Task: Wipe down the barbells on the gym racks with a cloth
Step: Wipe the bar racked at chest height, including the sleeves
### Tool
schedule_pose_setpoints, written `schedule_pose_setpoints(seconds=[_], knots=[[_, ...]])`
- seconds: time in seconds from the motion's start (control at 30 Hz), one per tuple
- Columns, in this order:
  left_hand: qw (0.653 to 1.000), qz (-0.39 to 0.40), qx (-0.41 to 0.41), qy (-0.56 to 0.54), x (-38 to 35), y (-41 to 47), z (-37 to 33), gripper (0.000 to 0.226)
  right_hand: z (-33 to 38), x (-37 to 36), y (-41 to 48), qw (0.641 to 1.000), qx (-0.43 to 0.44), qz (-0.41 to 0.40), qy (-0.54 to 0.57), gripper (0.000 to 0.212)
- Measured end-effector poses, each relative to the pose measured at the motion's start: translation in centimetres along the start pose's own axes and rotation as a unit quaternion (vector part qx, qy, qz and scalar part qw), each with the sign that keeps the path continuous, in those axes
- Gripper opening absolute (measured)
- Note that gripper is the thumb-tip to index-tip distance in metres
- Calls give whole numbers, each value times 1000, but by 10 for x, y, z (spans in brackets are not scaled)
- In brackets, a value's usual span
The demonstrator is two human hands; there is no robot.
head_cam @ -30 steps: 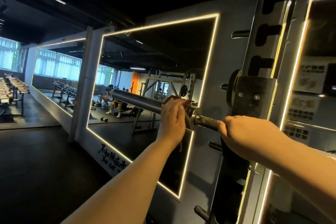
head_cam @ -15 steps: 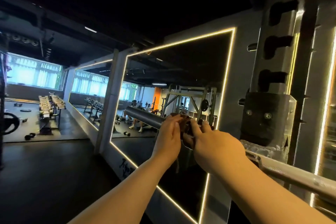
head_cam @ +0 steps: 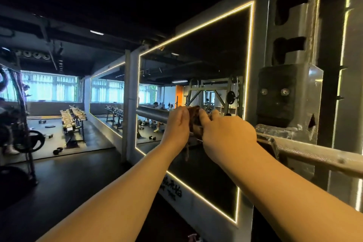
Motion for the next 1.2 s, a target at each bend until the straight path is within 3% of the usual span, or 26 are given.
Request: schedule_pose_setpoints(seconds=[0.17, 0.27, 0.47, 0.6, 0.73, 1.0, 1.2], knots=[[998, 2, -50, 30, -3, -19, -22, 23, -5, -2, -7, 1000, 1, 11, -1, 70], [994, 23, -98, 36, 2, -30, -28, 29, -1, 4, -15, 997, 24, 7, -73, 69], [991, 99, -64, -59, 7, -20, -10, 31, 36, 25, 13, 998, 34, -15, -53, 39], [995, 44, -82, 48, 20, -1, 6, 39, 57, 8, 38, 999, 26, -14, -13, 27], [996, 8, -92, 7, 18, 0, 12, 39, 60, 5, 38, 993, 30, -115, -29, 32], [990, 25, -140, 4, 23, -4, 34, 32, 60, 1, 38, 992, 20, -114, -40, 37], [999, -34, -36, 23, 29, 13, 55, 27, 58, -2, 41, 993, -1, -107, -44, 30]])
Point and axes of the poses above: each hand's wrist, its own y-axis towards the middle knuckle, its own x-axis out of the back of the hand, z = x × y, the point moved 8 cm from there along y, towards the middle knuckle, and after that the axes turned 13 degrees about -x, right-handed, at the moved point
